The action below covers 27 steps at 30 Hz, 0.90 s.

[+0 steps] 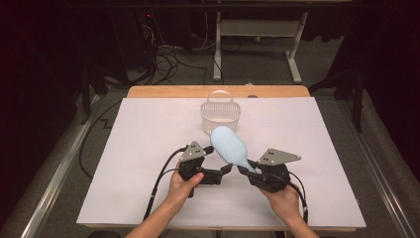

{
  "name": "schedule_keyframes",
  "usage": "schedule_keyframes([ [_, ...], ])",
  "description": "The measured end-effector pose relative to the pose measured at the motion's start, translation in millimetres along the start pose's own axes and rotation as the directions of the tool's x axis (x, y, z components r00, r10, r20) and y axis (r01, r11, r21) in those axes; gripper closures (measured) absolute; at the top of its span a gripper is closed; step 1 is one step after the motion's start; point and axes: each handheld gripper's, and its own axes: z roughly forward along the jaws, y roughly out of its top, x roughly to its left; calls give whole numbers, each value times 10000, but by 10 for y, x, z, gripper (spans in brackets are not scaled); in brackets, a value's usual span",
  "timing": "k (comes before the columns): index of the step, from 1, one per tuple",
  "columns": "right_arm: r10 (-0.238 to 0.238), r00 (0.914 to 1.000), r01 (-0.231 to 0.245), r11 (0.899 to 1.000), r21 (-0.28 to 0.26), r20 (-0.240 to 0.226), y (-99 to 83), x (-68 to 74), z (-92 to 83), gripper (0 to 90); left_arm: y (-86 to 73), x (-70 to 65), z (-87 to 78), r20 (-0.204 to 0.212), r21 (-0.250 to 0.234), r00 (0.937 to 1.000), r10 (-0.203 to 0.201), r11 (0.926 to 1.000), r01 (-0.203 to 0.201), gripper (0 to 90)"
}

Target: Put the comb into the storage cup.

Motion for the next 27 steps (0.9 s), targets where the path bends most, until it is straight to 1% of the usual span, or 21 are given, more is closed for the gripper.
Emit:
schedule_keyframes([
  [2,-53,10000,53,9999,124,-46,-2,12,28,701,-7,-20,29,11,2,10000,49,10000,-49,137],
  [3,-147,9999,148,9996,249,-34,-5,26,45,701,-5,-29,32,-10,-2,10000,67,10000,-67,156],
  [4,-257,9997,258,9991,333,-28,-8,45,63,701,-5,-26,30,28,-16,10000,32,10000,-32,155],
  [7,-355,9994,356,9988,339,-39,4,73,73,701,9,-12,-2,166,-61,9997,-198,9998,199,155],
  [9,-345,9993,349,9989,311,-142,7,89,81,701,20,-30,-17,113,-161,9996,-249,9996,251,155],
  [11,-450,9988,455,9985,307,-166,16,105,91,702,31,-46,-21,76,-195,9992,-398,9990,399,155],
  [14,-434,9988,441,9986,296,-230,33,121,113,701,26,-28,-15,70,-226,9992,-399,9989,401,146],
  [16,-320,9990,330,9989,327,-304,33,118,136,701,25,-11,-6,55,-255,9992,-390,9989,391,145],
  [17,-314,9989,326,9989,338,-345,35,110,152,701,25,4,0,68,-281,9989,-458,9985,460,145],
  [20,-243,9988,263,9987,448,-434,38,100,198,702,33,31,12,116,-265,9957,-914,9954,917,151],
  [21,-238,9987,259,9986,470,-446,36,104,204,701,35,32,14,138,-298,9952,-969,9948,973,159],
  [24,-360,9985,381,9979,529,-412,38,129,215,702,40,26,17,145,-358,9946,-1026,9940,1030,169],
  [27,-356,9983,382,9977,558,-459,42,148,220,702,46,-2,3,42,-470,9955,-943,9944,944,193],
])
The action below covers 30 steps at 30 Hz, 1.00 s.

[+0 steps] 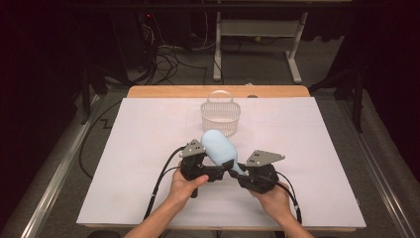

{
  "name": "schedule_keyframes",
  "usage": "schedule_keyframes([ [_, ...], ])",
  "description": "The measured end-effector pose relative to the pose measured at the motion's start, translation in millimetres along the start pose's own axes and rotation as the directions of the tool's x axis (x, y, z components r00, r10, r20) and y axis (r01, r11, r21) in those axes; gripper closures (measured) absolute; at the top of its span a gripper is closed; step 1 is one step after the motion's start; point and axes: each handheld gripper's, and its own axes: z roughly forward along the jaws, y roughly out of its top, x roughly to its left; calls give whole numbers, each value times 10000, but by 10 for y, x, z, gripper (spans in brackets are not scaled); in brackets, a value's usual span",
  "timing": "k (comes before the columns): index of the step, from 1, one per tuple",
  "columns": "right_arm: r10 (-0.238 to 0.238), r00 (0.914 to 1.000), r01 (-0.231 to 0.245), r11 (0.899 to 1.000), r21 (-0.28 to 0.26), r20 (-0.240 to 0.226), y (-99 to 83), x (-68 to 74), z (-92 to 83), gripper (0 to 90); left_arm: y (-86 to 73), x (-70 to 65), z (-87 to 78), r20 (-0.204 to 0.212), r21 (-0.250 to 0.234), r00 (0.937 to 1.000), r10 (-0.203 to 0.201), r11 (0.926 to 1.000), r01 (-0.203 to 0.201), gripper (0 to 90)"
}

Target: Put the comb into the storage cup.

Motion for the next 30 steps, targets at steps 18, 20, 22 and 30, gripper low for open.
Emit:
schedule_keyframes([
  [18,0,9999,6,9989,460,-136,119,-12,164,705,39,75,-109,443,-682,9988,189,9975,-158,399],
  [20,-30,9999,37,9987,504,-131,118,-9,171,705,47,94,-129,653,-632,9979,-33,9980,74,419],
  [22,-56,9999,62,9986,528,-121,120,-6,179,705,52,97,-140,783,-696,9968,-165,9973,219,439],
  [30,-130,9997,140,9988,478,-223,146,-6,205,705,96,139,-205,1465,-807,9864,-740,9930,865,505],
])
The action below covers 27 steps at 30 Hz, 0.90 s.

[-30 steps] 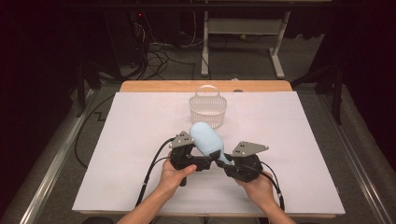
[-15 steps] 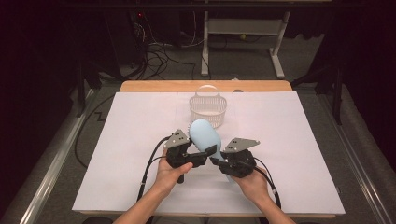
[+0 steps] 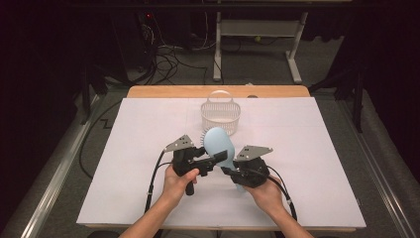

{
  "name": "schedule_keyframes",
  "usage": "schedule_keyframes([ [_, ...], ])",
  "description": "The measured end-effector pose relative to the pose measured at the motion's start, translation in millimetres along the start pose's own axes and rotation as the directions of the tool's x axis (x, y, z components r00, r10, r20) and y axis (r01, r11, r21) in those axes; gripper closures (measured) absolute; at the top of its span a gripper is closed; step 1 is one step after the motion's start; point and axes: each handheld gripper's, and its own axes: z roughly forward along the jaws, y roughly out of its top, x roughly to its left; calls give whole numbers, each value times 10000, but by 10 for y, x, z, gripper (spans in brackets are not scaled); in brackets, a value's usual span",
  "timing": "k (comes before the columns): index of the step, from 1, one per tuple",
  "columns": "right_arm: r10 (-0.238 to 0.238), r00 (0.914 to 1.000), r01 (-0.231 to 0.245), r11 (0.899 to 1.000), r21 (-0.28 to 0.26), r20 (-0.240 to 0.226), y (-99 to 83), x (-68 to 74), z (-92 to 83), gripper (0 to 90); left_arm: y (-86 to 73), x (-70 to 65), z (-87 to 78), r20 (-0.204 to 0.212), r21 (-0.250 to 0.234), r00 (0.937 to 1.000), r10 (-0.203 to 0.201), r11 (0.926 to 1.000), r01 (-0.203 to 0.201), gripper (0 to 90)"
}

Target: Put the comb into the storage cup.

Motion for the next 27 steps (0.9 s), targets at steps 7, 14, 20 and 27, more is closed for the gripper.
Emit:
schedule_keyframes([
  [7,0,9999,-2,9999,-135,-162,33,17,4,704,37,0,-51,190,45,9998,13,10000,-13,523],
  [14,-2,9993,-5,9998,-189,-365,49,24,-5,701,86,-15,-77,255,331,9993,274,9991,-282,524],
  [20,129,9984,-144,9995,-269,-557,48,13,-19,698,99,-24,-84,281,295,9994,177,9994,-185,524],
  [27,239,9976,-260,9991,-322,-653,48,11,-36,674,116,-48,-100,249,278,9990,374,9989,-381,524],
])
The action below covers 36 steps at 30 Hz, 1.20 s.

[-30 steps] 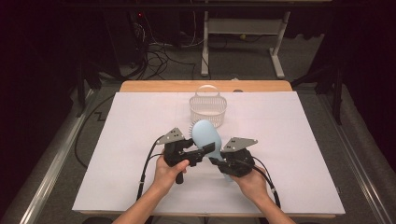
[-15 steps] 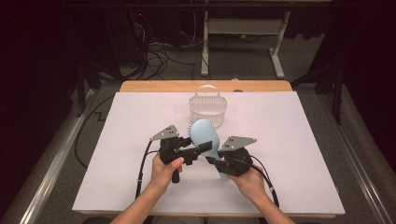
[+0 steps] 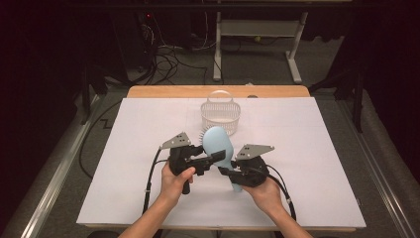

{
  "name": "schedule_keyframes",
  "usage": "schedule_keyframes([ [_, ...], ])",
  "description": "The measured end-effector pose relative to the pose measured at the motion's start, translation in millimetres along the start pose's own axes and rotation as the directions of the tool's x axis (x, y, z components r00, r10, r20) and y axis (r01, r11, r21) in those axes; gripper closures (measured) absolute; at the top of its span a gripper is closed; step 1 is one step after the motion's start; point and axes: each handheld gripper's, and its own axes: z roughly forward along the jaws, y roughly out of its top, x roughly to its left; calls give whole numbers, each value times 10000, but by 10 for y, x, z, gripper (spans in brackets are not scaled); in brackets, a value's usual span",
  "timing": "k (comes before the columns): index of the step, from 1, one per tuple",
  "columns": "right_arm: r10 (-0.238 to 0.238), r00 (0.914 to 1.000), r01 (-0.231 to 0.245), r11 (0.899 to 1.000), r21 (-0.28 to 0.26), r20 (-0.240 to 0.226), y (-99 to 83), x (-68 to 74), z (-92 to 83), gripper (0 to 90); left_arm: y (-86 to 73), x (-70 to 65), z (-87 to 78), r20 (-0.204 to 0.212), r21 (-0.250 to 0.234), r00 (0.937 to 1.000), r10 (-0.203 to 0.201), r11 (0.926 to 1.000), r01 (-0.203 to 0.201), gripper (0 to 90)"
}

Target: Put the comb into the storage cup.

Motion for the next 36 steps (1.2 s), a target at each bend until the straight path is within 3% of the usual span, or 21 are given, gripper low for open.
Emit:
schedule_keyframes([
  [14,205,9995,-211,9995,-226,-232,-45,-3,-4,507,29,-6,-39,63,-41,10000,4,10000,-4,524],
  [25,274,9996,-273,9989,-377,17,-163,-58,-114,386,64,25,-107,-116,-151,9999,-17,9999,15,523],
  [36,213,9991,-180,9959,-885,364,-277,-104,-286,367,88,24,-120,-215,-222,9998,30,9997,-35,523],
])
